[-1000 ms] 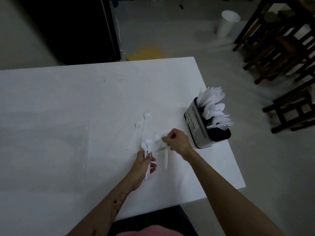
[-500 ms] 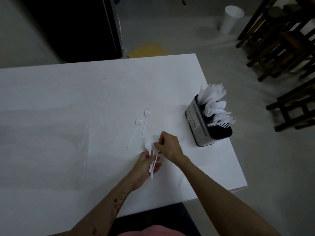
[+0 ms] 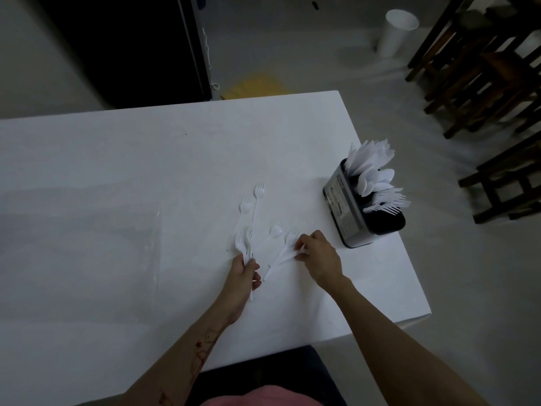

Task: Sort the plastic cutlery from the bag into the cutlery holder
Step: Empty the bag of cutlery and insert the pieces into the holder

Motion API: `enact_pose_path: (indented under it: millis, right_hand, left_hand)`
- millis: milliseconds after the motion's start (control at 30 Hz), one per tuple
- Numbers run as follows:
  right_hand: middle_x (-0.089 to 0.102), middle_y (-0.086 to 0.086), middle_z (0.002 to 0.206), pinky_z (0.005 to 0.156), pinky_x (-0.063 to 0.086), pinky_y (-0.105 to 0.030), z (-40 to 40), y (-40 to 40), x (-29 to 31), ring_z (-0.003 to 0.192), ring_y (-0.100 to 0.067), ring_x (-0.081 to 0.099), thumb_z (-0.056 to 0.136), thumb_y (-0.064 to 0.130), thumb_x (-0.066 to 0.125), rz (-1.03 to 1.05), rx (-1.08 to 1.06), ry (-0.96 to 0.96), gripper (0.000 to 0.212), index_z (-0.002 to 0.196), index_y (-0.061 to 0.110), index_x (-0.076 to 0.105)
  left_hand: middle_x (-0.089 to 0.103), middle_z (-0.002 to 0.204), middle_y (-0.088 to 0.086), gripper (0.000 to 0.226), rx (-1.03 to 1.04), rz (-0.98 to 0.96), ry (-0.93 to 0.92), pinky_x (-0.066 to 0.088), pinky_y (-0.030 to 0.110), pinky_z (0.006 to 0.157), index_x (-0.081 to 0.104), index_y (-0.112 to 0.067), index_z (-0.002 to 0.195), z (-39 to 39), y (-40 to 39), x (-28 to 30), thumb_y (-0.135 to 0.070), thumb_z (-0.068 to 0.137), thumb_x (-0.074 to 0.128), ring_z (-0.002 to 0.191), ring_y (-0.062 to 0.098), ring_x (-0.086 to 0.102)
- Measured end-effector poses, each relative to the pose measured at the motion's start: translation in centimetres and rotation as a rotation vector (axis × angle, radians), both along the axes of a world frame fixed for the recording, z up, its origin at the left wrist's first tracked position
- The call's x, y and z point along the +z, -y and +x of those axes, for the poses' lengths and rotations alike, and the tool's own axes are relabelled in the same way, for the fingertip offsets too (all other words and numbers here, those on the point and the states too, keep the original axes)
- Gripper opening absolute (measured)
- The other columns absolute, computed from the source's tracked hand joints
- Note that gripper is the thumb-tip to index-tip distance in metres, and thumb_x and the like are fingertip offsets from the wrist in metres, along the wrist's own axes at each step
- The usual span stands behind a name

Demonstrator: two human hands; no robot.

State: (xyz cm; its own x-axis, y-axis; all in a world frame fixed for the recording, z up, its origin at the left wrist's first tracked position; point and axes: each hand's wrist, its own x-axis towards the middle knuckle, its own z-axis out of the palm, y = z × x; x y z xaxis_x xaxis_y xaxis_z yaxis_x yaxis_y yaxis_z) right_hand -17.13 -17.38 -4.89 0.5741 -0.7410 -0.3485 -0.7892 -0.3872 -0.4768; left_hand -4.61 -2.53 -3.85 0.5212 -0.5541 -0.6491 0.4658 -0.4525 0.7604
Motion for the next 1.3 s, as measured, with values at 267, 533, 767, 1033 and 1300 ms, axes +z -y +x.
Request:
enact_pose_path:
  millis: [267, 533, 767, 1033, 1300]
  right_hand:
    - [0.063, 0.002, 0.107, 0.057, 0.054, -0.033, 0.1, -0.1, 1.2, 0.088, -0.020, 0.061, 0.085, 0.012, 0.072, -0.342, 0.469, 0.161, 0.021, 0.103, 0.020, 0.065]
    - [0.068, -0.005, 0.115, 0.067, 0.061, -0.036, 2.7, -1.7, 0.6, 0.094, -0.023, 0.067, 0.075, 0.002, 0.080, -0.364, 0.528, 0.254, 0.039, 0.110, 0.015, 0.070]
    - [0.059, -0.005, 0.105, 0.072, 0.048, -0.032, 3.7, -0.8, 0.1, 0.087, -0.022, 0.061, 0.089, 0.041, 0.068, -0.021, -0.402, 0.150, 0.040, 0.112, 0.013, 0.050]
    - [0.067, -0.015, 0.097, 0.071, 0.061, -0.043, 4.8, 0.1, -1.0, 0.073, -0.031, 0.070, 0.085, 0.018, 0.070, 0.205, -0.523, 0.123, 0.024, 0.098, 0.002, 0.058]
    - [0.070, -0.018, 0.089, 0.074, 0.062, -0.031, 5.9, -1.6, 1.2, 0.070, -0.025, 0.073, 0.077, 0.002, 0.081, 0.793, -0.749, 0.515, 0.025, 0.094, -0.007, 0.066]
  left_hand:
    - [0.062, 0.105, 0.000, 0.019, -0.213, 0.057, 0.252, 0.051, 0.031, 0.089, 0.046, -0.010, 0.114, 1.2, 0.6, 0.4, -0.017, 0.103, 0.033, 0.086, 0.013, 0.060]
    - [0.063, 0.112, 0.004, 0.023, -0.247, 0.016, 0.061, 0.052, 0.022, 0.074, 0.044, -0.015, 0.123, 0.8, -0.2, 0.9, -0.017, 0.102, 0.039, 0.083, 0.015, 0.062]
    - [0.061, 0.086, 0.003, 0.011, 0.011, -0.026, -0.111, 0.045, 0.022, 0.068, 0.054, -0.012, 0.099, 1.9, -1.8, 0.3, -0.006, 0.098, 0.045, 0.071, 0.013, 0.055]
    - [0.055, 0.086, 0.009, 0.011, 0.016, 0.040, -0.109, 0.049, 0.024, 0.074, 0.050, -0.008, 0.097, 2.8, -2.3, -0.5, -0.009, 0.101, 0.040, 0.072, 0.013, 0.055]
    - [0.065, 0.109, 0.005, 0.024, -0.107, 0.061, 0.005, 0.052, 0.032, 0.082, 0.045, -0.007, 0.119, 2.7, -1.1, 0.4, -0.022, 0.100, 0.044, 0.098, 0.019, 0.064]
